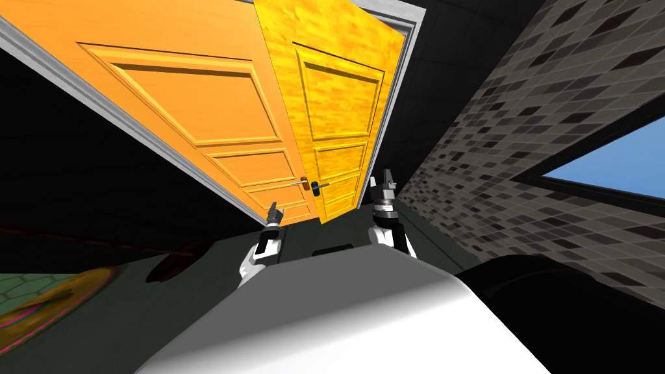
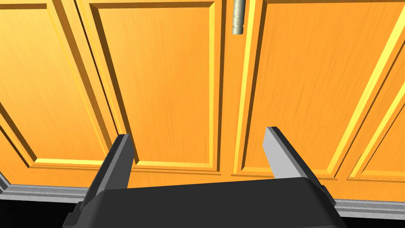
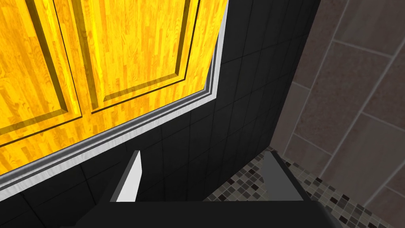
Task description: Pull the door open
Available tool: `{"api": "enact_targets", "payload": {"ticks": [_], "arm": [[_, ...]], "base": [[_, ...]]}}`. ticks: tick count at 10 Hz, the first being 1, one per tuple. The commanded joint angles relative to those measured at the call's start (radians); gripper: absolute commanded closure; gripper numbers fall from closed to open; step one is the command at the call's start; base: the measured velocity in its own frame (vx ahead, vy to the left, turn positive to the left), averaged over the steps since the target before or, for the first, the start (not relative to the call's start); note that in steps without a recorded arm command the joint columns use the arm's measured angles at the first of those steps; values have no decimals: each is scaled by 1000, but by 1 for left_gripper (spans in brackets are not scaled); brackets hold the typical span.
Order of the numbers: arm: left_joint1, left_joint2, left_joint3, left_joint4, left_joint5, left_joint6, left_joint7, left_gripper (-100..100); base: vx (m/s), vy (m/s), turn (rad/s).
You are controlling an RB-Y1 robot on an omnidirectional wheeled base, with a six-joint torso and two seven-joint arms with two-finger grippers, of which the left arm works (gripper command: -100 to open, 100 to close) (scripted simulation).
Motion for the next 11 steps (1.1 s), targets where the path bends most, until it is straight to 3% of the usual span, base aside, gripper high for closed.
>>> {"api": "enact_targets", "payload": {"ticks": [1,6,11], "arm": [[-15,10,5,34,5,3,4,-100],[-74,43,25,161,22,16,16,-100],[-124,63,33,257,34,25,25,-100]], "base": [[117,-50,-40],[150,-50,-66],[174,-54,-72]]}}
